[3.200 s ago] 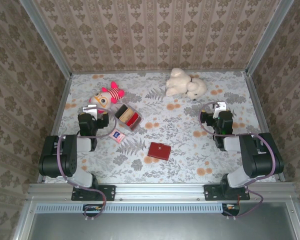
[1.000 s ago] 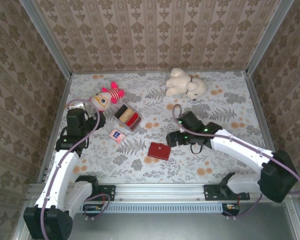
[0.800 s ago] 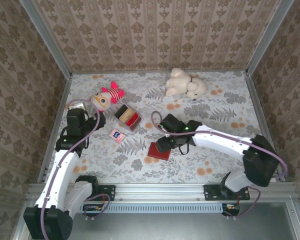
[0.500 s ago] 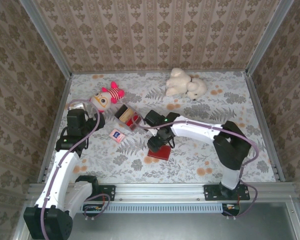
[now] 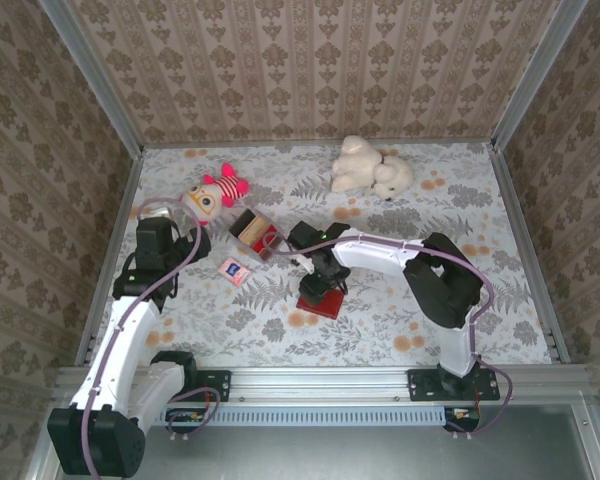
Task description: Take the credit cards out of the card holder
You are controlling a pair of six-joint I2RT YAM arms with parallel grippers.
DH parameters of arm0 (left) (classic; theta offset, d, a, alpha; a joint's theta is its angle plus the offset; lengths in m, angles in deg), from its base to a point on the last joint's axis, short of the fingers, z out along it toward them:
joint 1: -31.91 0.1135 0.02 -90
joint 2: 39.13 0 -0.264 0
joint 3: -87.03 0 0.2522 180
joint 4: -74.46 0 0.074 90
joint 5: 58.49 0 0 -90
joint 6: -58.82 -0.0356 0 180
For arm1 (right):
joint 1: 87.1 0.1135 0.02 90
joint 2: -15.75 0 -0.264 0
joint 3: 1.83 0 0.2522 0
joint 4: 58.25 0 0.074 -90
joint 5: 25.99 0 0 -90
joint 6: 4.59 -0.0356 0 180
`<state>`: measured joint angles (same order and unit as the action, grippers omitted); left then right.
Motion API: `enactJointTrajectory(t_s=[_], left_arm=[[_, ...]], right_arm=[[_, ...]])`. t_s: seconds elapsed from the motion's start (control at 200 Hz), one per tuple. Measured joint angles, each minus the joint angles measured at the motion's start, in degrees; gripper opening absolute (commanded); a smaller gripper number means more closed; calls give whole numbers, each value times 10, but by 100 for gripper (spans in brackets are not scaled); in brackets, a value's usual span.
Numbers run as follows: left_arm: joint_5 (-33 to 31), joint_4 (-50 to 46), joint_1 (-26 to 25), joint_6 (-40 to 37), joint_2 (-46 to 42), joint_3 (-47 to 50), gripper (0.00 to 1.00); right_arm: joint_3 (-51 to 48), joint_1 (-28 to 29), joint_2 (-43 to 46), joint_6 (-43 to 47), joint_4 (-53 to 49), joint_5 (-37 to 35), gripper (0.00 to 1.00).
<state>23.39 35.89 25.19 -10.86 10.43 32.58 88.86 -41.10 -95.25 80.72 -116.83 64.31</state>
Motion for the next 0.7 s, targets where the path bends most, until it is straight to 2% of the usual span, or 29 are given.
enactJointTrajectory(t_s=[0.19,0.405,0.585,0.7], left_arm=[[6,-5,0,0,0,0,100],[15,-8,0,0,-1,-1,100],[43,-7,0,2,-4,-1,100],[83,13,0,17,-5,9,100]], right_arm=[[-53,-64,31,-44,40,17,72],[-150,-178,101,-126,87,50,71],[-203,-198,153,-178,103,68,74],[-224,-207,174,-208,118,88,73]])
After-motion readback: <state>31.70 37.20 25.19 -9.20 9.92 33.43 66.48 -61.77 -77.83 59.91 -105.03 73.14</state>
